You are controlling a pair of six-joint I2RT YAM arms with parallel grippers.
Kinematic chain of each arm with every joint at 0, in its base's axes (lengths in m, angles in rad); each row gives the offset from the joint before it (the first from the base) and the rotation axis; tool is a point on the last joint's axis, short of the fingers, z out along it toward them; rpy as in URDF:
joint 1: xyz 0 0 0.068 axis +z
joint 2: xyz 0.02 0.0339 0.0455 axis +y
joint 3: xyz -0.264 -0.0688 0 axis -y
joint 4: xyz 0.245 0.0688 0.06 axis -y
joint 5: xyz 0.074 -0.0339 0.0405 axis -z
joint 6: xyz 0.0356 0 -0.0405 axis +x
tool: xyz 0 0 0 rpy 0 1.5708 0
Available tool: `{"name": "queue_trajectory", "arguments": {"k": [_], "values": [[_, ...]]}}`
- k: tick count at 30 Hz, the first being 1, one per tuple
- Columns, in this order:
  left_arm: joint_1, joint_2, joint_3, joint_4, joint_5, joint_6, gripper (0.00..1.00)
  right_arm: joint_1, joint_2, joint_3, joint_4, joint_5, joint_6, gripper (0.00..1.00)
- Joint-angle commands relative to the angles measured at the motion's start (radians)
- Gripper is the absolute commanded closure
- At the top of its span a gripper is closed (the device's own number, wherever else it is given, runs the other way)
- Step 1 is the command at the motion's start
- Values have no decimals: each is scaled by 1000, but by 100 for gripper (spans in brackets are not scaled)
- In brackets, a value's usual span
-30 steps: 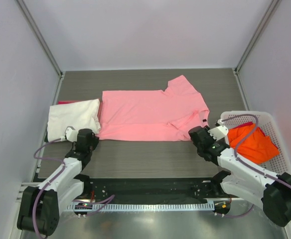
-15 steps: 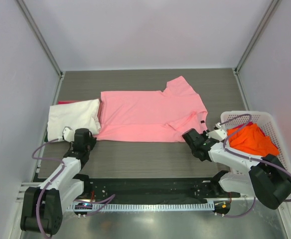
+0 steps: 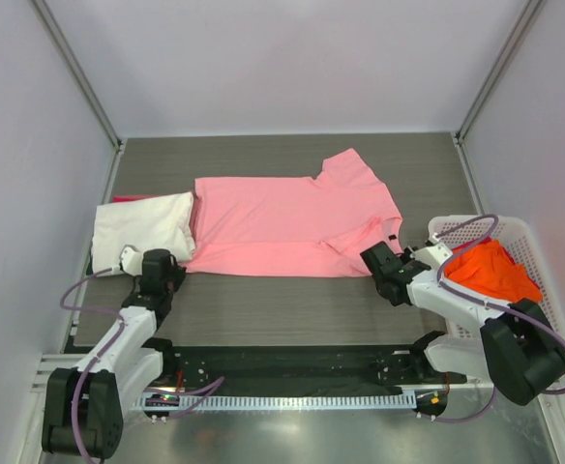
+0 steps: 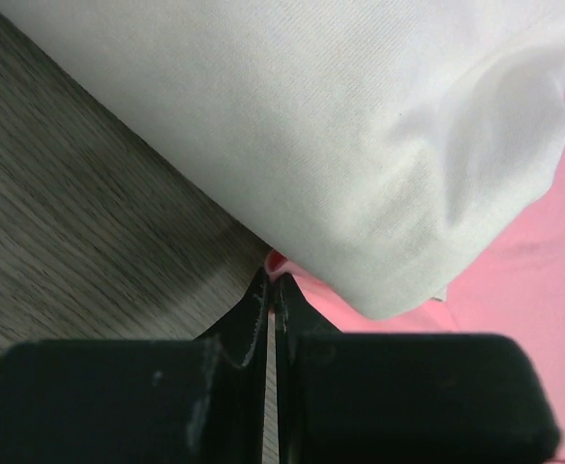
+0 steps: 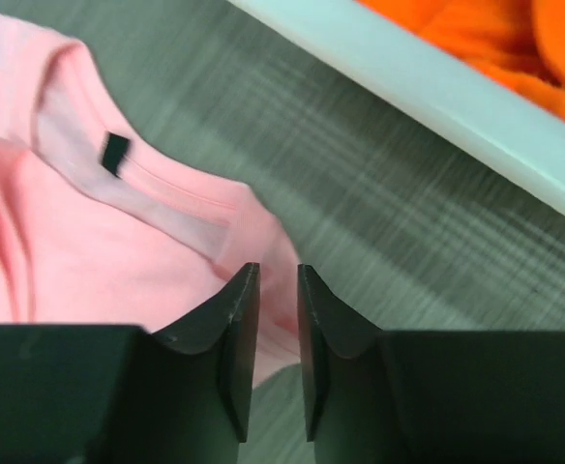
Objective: Fold and stack the t-shirts
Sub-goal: Fold the tshirt
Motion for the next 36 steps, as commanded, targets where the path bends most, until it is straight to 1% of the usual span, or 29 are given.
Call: {"name": "queue_trajectory", "arguments": {"k": [1, 3, 4, 5, 6, 7, 8, 9, 11, 14, 18, 21, 22, 23, 25, 26, 28, 32, 36], "values": [[11, -13, 26, -9, -21, 26, 100, -5, -1, 82, 4, 105, -61, 73], [9, -11, 26, -5, -20, 24, 100, -8, 19, 101, 6, 94, -79, 78], [9, -8, 26, -4, -17, 24, 100, -8, 24, 105, 6, 79, -81, 78], [9, -7, 26, -4, -15, 26, 100, -8, 36, 106, 7, 73, -82, 86], [9, -7, 26, -4, -15, 24, 100, -8, 37, 106, 12, 67, -81, 90], [11, -11, 26, -4, -15, 27, 100, -10, 41, 106, 12, 61, -81, 91], [11, -11, 26, -2, -15, 27, 100, -8, 44, 106, 13, 53, -85, 87], [11, -14, 26, -5, -15, 29, 100, -8, 45, 106, 15, 45, -90, 80], [11, -16, 26, -5, -18, 30, 100, -8, 45, 105, 16, 10, -113, 63], [9, -16, 28, -5, -17, 30, 100, -8, 30, 80, 59, -51, -154, 61], [9, -16, 28, -4, -15, 29, 100, -8, 1, 17, 163, -137, -193, 62], [11, -19, 26, -4, -14, 32, 100, -8, 2, 13, 177, -148, -200, 64], [9, -19, 26, -4, -14, 32, 100, -8, 7, 16, 176, -145, -202, 66], [9, -19, 26, -4, -14, 32, 100, -8, 13, 19, 177, -145, -205, 76], [9, -19, 26, -4, -14, 33, 100, -8, 19, 29, 180, -134, -216, 83], [11, -17, 26, -4, -14, 33, 100, -8, 22, 34, 180, -130, -220, 92], [11, -19, 26, -5, -14, 37, 100, -13, 22, 51, 182, -114, -243, 99], [9, -23, 24, -5, -17, 40, 100, -48, 21, 91, 180, -100, -318, 99], [11, -23, 21, -1, -14, 38, 100, -123, 50, 144, 180, -111, -381, 99]]}}
